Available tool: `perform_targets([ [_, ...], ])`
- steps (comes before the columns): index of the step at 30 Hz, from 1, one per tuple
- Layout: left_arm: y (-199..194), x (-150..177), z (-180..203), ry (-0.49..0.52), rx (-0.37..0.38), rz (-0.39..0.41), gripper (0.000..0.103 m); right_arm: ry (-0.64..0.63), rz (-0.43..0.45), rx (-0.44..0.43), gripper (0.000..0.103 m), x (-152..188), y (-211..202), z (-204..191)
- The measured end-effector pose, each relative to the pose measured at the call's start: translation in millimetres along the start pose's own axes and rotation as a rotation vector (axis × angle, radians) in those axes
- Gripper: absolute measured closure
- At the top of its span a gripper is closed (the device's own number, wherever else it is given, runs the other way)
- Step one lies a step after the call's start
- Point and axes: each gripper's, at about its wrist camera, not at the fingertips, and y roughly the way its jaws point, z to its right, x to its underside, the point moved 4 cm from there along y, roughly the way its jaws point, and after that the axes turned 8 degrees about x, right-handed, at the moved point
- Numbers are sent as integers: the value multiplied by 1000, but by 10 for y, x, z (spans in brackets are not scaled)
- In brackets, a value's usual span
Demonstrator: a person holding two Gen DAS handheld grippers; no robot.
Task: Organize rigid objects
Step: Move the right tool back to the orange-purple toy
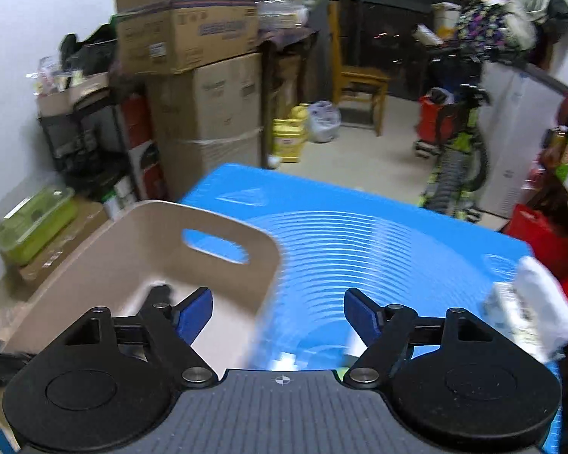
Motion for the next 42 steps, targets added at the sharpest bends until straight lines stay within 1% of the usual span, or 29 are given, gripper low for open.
perform_targets([
  [2,0,0,1,1,-1,0,94,-2,-16,51,20,130,22,197],
  [4,-1,1,-1,1,-2,0,94,3,-59,85,19,299,88,363],
  [9,-2,-1,-10,1,-5,1,93,59,-153,131,19,727,272,639],
  [13,-2,-4,-7,1,-11,1,93,118,-210,138,19,960,450,656],
  [16,1,1,0,3,-15,1,93,164,-246,169,19,1103,567,614],
  [19,0,1,19,4,-15,1,93,241,-283,194,19,1233,694,584],
  [21,-2,4,24,3,-14,1,93,271,-279,213,19,1262,742,553],
  [24,-3,2,23,2,-12,1,93,282,-269,264,19,1303,806,475],
  [26,-2,3,23,2,-10,1,93,327,-265,282,19,1327,833,473],
  [30,-2,4,13,1,-3,5,93,365,-220,320,20,1371,859,470],
  [34,-2,3,0,-4,3,6,93,366,-173,326,28,1376,859,457],
  [37,-2,0,0,-4,3,6,93,323,-138,300,45,1362,837,408],
  [39,-2,0,-1,-4,3,6,93,298,-136,296,47,1345,839,393],
  [42,-3,0,-1,-4,3,7,93,306,-136,275,51,1340,826,425],
])
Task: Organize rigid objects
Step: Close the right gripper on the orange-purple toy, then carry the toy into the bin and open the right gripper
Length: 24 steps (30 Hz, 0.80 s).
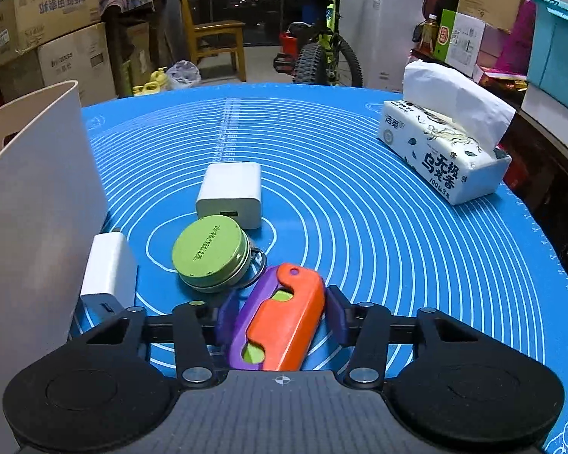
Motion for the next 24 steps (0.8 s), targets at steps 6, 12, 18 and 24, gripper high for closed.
perform_targets([
  [6,3,7,2,0,-1,1,93,-3,21,0,54,-43,-84,72],
  [12,1,7,-9,-1,0,2,93,34,34,-3,54,-86,-163,150],
  [18,0,9,-12,-1,0,2,93,76,109,-41,54,-313,-409,207],
  [24,-7,5,-4,-2,1,2,94,86,221,-138,54,-653,-837,81],
])
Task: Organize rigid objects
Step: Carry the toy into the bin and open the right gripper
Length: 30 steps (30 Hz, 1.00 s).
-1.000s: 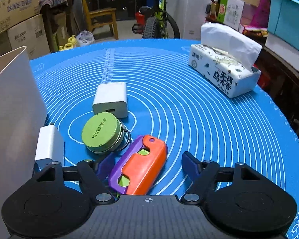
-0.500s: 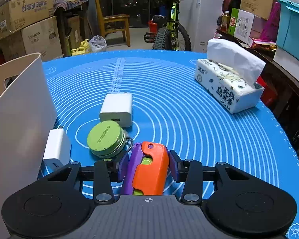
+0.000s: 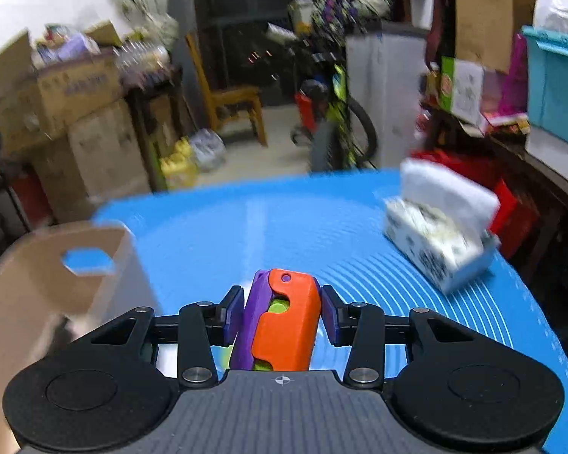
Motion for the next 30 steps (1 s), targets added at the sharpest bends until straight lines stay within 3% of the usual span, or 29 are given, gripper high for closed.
perform_targets([
  [8,1,-2,0,1,-1,0,94,-120,78,-190,54,-326,-250,-707],
  [13,5,-3,7,4,-5,0,94,-213,60,-261,54,-335,-144,-1221],
  [22,-8,-4,6,1,1,4,94,-404,-136,-250,54,-57,320,-1846],
  [30,-3,-10,27,2,-2,3,94,-540,-285,-223,54,204,581,-2027],
])
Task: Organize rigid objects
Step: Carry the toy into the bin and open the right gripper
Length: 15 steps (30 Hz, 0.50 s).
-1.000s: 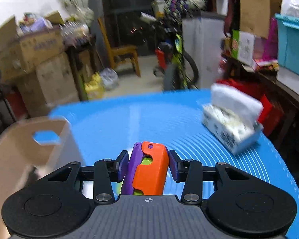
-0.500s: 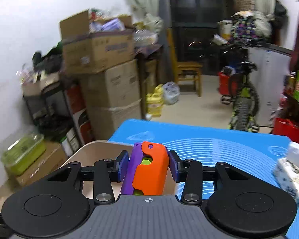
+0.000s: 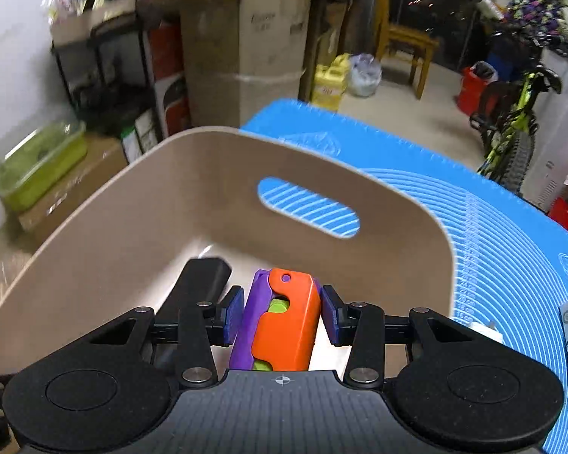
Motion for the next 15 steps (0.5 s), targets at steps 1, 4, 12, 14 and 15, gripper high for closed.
perform_targets([
  [1,3,-2,3,0,-1,0,94,-14,-13,6,54,10,23,-9],
  [4,6,-4,8,-1,-1,-1,94,-33,-59,11,54,12,91,-41],
  [12,4,-8,12,0,-2,-1,94,-106,-183,23,53,50,277,-171],
  [14,5,-8,10,0,-2,-1,94,-124,-216,20,53,76,318,-198],
  [15,5,-7,10,0,-2,-2,94,-128,-227,22,53,85,328,-199],
])
